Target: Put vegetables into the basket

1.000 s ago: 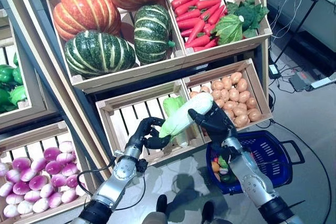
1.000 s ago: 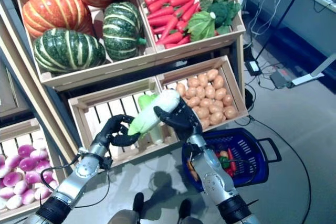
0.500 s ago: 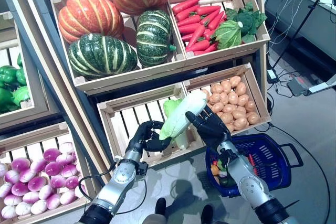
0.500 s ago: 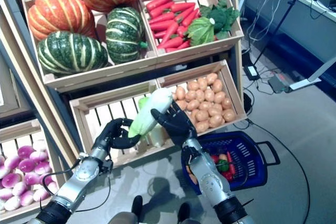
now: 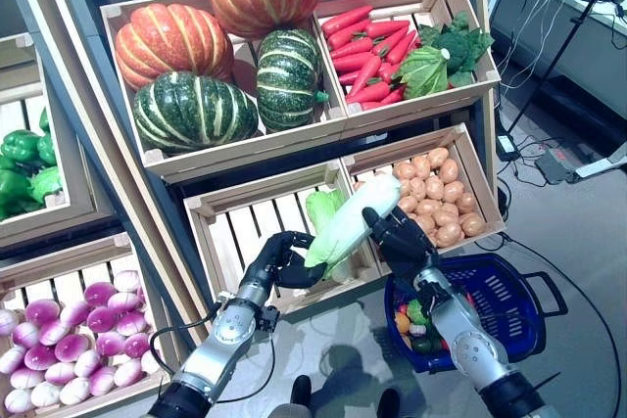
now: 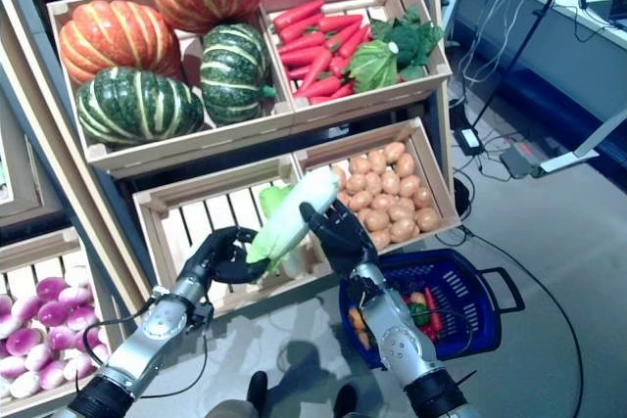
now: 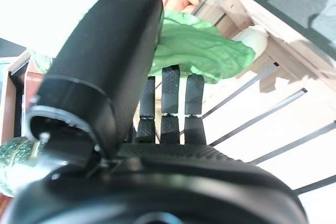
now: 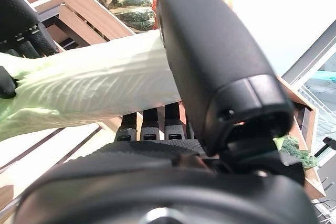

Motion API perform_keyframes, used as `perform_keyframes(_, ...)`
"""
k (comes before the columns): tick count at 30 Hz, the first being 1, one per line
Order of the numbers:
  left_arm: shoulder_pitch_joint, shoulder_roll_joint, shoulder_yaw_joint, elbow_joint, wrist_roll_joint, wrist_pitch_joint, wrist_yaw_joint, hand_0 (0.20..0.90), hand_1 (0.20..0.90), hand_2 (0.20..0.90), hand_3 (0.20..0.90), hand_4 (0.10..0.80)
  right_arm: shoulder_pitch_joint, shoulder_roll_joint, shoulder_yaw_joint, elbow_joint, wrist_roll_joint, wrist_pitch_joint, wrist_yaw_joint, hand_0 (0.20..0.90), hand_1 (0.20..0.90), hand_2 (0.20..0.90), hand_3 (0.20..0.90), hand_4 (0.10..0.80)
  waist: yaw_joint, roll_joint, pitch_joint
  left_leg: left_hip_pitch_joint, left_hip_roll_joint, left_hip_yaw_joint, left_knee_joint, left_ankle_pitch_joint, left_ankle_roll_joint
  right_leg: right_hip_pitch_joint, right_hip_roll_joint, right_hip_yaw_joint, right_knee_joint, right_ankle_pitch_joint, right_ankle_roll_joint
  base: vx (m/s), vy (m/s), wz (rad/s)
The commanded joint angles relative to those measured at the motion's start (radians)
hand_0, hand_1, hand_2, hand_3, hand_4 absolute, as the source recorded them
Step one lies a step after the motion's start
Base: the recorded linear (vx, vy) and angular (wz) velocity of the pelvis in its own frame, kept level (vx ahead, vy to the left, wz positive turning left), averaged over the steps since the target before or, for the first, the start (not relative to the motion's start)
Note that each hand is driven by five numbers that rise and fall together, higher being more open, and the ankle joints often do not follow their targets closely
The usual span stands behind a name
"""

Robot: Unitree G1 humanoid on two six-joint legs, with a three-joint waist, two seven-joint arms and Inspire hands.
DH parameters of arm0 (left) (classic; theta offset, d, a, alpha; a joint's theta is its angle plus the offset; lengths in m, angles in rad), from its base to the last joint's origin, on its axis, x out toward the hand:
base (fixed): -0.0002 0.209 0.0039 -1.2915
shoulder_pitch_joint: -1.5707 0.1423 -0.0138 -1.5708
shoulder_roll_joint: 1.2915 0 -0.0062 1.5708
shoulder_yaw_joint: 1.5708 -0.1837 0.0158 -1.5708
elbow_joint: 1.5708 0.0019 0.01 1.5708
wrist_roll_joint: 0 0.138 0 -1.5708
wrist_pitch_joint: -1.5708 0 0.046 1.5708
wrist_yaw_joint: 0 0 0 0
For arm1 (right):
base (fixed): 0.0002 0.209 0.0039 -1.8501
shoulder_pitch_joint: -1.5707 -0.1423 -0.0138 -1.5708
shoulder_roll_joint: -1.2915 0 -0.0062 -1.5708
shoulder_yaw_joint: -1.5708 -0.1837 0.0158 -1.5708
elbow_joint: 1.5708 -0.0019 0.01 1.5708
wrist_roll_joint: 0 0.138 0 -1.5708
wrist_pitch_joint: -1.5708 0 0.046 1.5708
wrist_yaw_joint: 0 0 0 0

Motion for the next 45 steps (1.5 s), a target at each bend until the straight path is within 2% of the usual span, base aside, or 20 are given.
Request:
perform_keyframes(1,-0.104,0.001,-0.04,-0.111,-0.015,-0.091,-0.054,0.3,0.3,0.3,0.3,0.4,-0.056,0.081,0.053,-0.117,0.07,-0.026,0.135,0.3,0.3,0.3,0.3,0.4,0.001,-0.039,-0.06,0.028,-0.022,0.005,0.001,-0.08,-0.018,0.057,-0.086,0.013,0.001,-0.021,0.058,0.0,0.0,0.0)
perform_keyframes(4,-0.101,0.005,-0.042,-0.118,-0.018,-0.093,-0.074,0.3,0.3,0.3,0.3,0.4,-0.052,0.076,0.051,-0.126,0.071,-0.036,0.136,0.3,0.3,0.3,0.3,0.4,-0.001,-0.039,-0.06,0.029,-0.021,0.007,0.001,-0.08,-0.018,0.056,-0.086,0.016,0.001,-0.021,0.059,0.0,0.0,0.0)
perform_keyframes(5,-0.098,0.005,-0.043,-0.119,-0.03,-0.091,-0.072,0.359,0.359,0.359,0.359,0.439,-0.05,0.073,0.047,-0.132,0.073,-0.043,0.132,0.3,0.3,0.3,0.3,0.4,-0.002,-0.039,-0.06,0.028,-0.02,0.009,0.001,-0.08,-0.018,0.056,-0.085,0.017,0.001,-0.021,0.059,0.0,0.0,0.0)
perform_keyframes(6,-0.096,0.003,-0.042,-0.123,-0.043,-0.088,-0.063,0.681,0.681,0.681,0.681,0.654,-0.049,0.072,0.041,-0.137,0.079,-0.05,0.135,0.3,0.3,0.3,0.3,0.4,-0.003,-0.039,-0.059,0.029,-0.02,0.009,0.001,-0.08,-0.018,0.056,-0.084,0.017,0.001,-0.02,0.059,0.0,0.0,0.0)
perform_keyframes(7,-0.094,0.002,-0.037,-0.124,-0.048,-0.085,-0.062,0.9,0.9,0.9,0.9,0.8,-0.047,0.07,0.036,-0.139,0.082,-0.055,0.143,0.3,0.3,0.3,0.3,0.4,-0.003,-0.039,-0.058,0.029,-0.02,0.009,0.001,-0.081,-0.018,0.056,-0.084,0.018,0.001,-0.02,0.059,0.0,0.0,0.0)
perform_keyframes(11,-0.081,0.0,-0.022,-0.125,-0.089,-0.078,-0.066,0.9,0.9,0.9,0.9,0.8,-0.041,0.049,0.005,-0.184,0.079,-0.074,0.132,0.3,0.3,0.3,0.3,0.4,-0.008,-0.041,-0.054,0.029,-0.019,0.013,0.001,-0.081,-0.017,0.053,-0.082,0.02,0.001,-0.018,0.06,0.0,0.0,0.0)
perform_keyframes(19,-0.045,-0.006,0.046,-0.114,-0.153,-0.077,-0.087,0.9,0.9,0.9,0.9,0.8,-0.003,0.01,-0.137,-0.278,0.094,-0.153,0.12,0.3,0.3,0.3,0.3,0.4,-0.023,-0.046,-0.042,0.02,-0.016,0.024,0.001,-0.083,-0.012,0.041,-0.071,0.029,0.001,-0.021,0.058,-0.004,-0.003,-0.01)
perform_keyframes(26,-0.049,-0.021,0.116,-0.104,-0.242,-0.08,-0.091,0.9,0.9,0.9,0.9,0.8,0.012,0.03,-0.278,-0.288,0.074,-0.272,0.056,0.3,0.3,0.3,0.3,0.4,-0.043,-0.047,-0.003,-0.014,-0.008,0.032,0.001,-0.074,-0.005,0.004,-0.054,0.047,0.002,-0.015,0.045,-0.064,-0.023,-0.03)
perform_keyframes(32,-0.049,-0.018,0.178,-0.12,-0.316,-0.112,-0.089,0.9,0.9,0.9,0.9,0.8,0.02,0.052,-0.39,-0.227,0.076,-0.373,0.001,0.3,0.3,0.3,0.3,0.4,-0.064,-0.044,0.047,-0.047,0.006,0.041,0.001,-0.06,-0.002,-0.042,-0.041,0.064,0.039,-0.028,0.031,-0.098,-0.036,-0.08)
perform_keyframes(36,-0.051,-0.015,0.214,-0.135,-0.358,-0.143,-0.086,0.9,0.9,0.9,0.9,0.8,0.028,0.071,-0.449,-0.156,0.143,-0.439,-0.036,0.3,0.3,0.3,0.3,0.4,-0.074,-0.042,0.086,-0.073,0.019,0.044,0.001,-0.042,-0.007,-0.072,-0.033,0.072,0.056,-0.032,0.023,-0.095,-0.061,-0.05)
perform_keyframes(45,-0.086,-0.006,0.255,-0.187,-0.417,-0.234,-0.073,0.9,0.9,0.9,0.9,0.8,0.006,0.049,-0.516,-0.033,0.197,-0.549,-0.116,0.3,0.3,0.3,0.3,0.4,-0.082,-0.03,0.186,-0.16,0.015,0.026,0.001,-0.006,-0.015,-0.149,-0.015,0.091,0.076,-0.029,0.006,-0.115,-0.057,-0.07)
